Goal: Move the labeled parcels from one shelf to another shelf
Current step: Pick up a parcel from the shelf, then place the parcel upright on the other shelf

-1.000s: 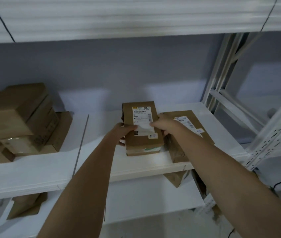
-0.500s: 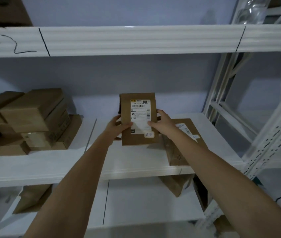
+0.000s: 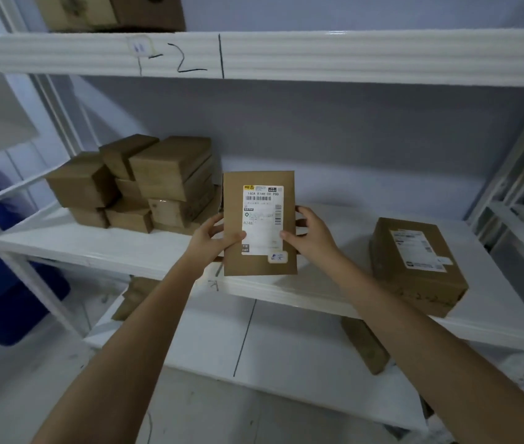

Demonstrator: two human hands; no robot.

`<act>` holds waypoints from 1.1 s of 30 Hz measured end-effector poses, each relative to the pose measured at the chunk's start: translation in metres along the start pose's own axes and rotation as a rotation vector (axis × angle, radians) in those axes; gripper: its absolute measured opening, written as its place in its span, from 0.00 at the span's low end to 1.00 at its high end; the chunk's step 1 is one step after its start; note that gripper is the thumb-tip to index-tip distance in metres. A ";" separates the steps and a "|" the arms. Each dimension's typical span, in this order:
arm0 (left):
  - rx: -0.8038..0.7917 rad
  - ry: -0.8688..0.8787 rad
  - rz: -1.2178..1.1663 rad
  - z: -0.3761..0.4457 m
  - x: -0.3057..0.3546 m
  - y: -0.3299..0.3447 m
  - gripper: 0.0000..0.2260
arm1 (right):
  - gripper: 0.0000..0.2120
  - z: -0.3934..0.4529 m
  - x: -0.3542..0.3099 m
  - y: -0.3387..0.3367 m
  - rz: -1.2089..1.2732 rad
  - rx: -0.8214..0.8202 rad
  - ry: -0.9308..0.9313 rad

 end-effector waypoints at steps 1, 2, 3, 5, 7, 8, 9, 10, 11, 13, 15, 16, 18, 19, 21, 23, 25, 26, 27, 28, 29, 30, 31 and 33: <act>0.025 0.018 0.007 -0.007 0.001 -0.011 0.34 | 0.28 -0.001 -0.007 0.009 0.002 -0.013 -0.021; 0.049 0.030 0.016 -0.013 0.001 -0.023 0.34 | 0.28 -0.001 -0.015 0.018 0.006 -0.024 -0.038; 0.071 0.044 0.022 -0.019 0.001 -0.036 0.34 | 0.28 -0.002 -0.023 0.027 0.009 -0.035 -0.056; 0.110 0.071 0.029 -0.033 0.004 -0.060 0.33 | 0.28 -0.004 -0.040 0.046 0.008 -0.050 -0.095; 0.148 0.100 0.035 -0.048 0.008 -0.085 0.33 | 0.27 -0.006 -0.058 0.065 0.000 -0.058 -0.140; 0.167 0.114 0.031 -0.056 0.010 -0.097 0.33 | 0.27 -0.008 -0.068 0.075 0.003 -0.062 -0.162; 0.184 0.126 0.028 -0.064 0.013 -0.109 0.33 | 0.27 -0.009 -0.079 0.084 0.009 -0.066 -0.184; 0.201 0.135 0.028 -0.072 0.016 -0.122 0.33 | 0.27 -0.010 -0.089 0.094 0.018 -0.070 -0.201; 0.218 0.145 0.032 -0.080 0.020 -0.135 0.33 | 0.27 -0.012 -0.100 0.103 0.027 -0.073 -0.217; 0.247 0.171 0.055 -0.097 0.028 -0.164 0.32 | 0.28 -0.015 -0.122 0.123 0.054 -0.083 -0.244; 0.269 0.201 0.085 -0.113 0.039 -0.192 0.31 | 0.28 -0.019 -0.146 0.141 0.078 -0.097 -0.261; 0.277 0.218 0.097 -0.121 0.046 -0.206 0.30 | 0.28 -0.020 -0.159 0.151 0.098 -0.106 -0.269; 0.298 0.252 0.133 -0.135 0.061 -0.233 0.28 | 0.29 -0.023 -0.184 0.169 0.109 -0.104 -0.302; 0.309 0.269 0.153 -0.140 0.069 -0.247 0.27 | 0.30 -0.026 -0.198 0.177 0.096 -0.085 -0.325; 0.320 0.305 0.177 -0.150 0.085 -0.274 0.25 | 0.31 -0.030 -0.224 0.191 0.106 -0.045 -0.362; 0.314 0.342 0.194 -0.157 0.100 -0.298 0.26 | 0.29 -0.032 -0.248 0.202 0.144 -0.026 -0.399; 0.314 0.382 0.215 -0.164 0.117 -0.318 0.26 | 0.27 -0.034 -0.271 0.210 0.157 -0.006 -0.436; 0.315 0.402 0.215 -0.166 0.125 -0.328 0.26 | 0.28 -0.033 -0.283 0.213 0.159 0.006 -0.457; 0.317 0.425 0.209 -0.167 0.133 -0.337 0.26 | 0.28 -0.032 -0.294 0.216 0.157 0.021 -0.485; 0.317 0.447 0.205 -0.167 0.141 -0.345 0.26 | 0.28 -0.030 -0.305 0.218 0.153 0.040 -0.509; 0.318 0.467 0.203 -0.167 0.150 -0.352 0.25 | 0.29 -0.028 -0.316 0.219 0.154 0.058 -0.536; 0.320 0.486 0.200 -0.165 0.157 -0.359 0.25 | 0.29 -0.025 -0.327 0.220 0.158 0.072 -0.561; 0.322 0.507 0.194 -0.163 0.165 -0.366 0.24 | 0.29 -0.022 -0.338 0.220 0.169 0.078 -0.581; 0.333 0.548 0.188 -0.156 0.181 -0.381 0.23 | 0.29 -0.014 -0.359 0.221 0.167 0.081 -0.607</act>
Point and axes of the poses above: each hand's wrist, its own z-axis towards the middle knuckle, its own y-axis out of the palm, x = y × z, the point moved 1 cm from there along z, towards the middle knuckle, and after that the axes turned 8 degrees about -x, right-handed, at the moved point
